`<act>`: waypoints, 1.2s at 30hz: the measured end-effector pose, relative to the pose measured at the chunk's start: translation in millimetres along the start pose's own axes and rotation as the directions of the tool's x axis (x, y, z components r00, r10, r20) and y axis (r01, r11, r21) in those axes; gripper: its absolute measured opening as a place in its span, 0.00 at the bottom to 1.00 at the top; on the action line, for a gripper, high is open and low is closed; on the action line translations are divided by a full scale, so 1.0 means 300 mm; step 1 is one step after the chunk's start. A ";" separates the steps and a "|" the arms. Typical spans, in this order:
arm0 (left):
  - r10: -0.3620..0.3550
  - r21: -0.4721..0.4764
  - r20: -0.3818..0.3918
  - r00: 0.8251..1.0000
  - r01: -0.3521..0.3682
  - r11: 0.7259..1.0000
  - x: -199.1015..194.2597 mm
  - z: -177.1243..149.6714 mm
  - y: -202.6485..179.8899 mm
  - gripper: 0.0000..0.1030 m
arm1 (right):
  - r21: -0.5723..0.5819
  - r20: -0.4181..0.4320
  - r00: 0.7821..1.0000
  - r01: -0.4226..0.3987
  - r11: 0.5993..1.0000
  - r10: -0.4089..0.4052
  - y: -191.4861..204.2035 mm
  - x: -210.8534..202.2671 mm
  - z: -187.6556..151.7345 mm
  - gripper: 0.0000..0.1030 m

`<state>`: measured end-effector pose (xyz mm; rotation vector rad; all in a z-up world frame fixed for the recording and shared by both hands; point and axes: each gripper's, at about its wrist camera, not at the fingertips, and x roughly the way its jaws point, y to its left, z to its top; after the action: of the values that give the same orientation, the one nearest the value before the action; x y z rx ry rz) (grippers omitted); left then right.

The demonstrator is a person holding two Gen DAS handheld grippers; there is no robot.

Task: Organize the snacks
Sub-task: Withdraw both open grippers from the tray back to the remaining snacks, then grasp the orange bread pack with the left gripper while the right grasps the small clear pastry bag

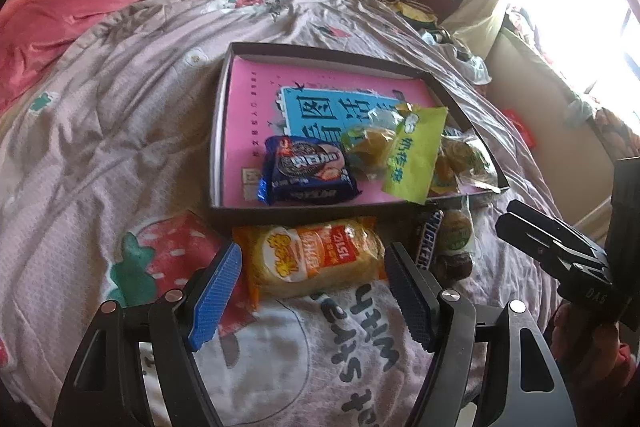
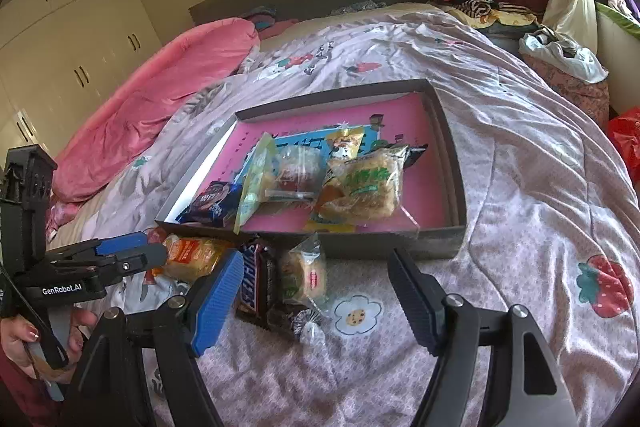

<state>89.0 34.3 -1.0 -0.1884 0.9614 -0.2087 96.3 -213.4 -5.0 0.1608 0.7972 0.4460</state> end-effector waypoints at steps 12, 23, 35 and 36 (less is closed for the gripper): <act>0.046 0.170 -0.033 0.998 -0.040 0.985 0.047 -0.023 -0.105 0.73 | 0.020 -0.019 1.000 0.004 1.000 -0.004 -0.014 0.016 -0.016 0.72; 0.167 0.330 -0.009 0.986 -0.155 0.931 0.099 -0.047 -0.134 0.73 | 0.024 -0.068 0.998 0.012 1.000 -0.010 -0.021 0.063 -0.029 0.72; 0.135 0.360 -0.025 0.991 -0.117 0.926 0.136 -0.028 -0.101 0.75 | 0.024 -0.137 0.990 -0.030 0.999 0.033 -0.016 0.149 -0.051 0.64; 0.123 0.367 -0.036 0.992 -0.102 0.925 0.139 -0.027 -0.099 0.76 | 0.021 -0.138 0.990 -0.033 0.999 0.036 -0.014 0.153 -0.052 0.62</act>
<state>102.8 -5.5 -31.0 0.2159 0.9707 -0.2842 114.5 -197.2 -46.9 0.1621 0.9362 0.4862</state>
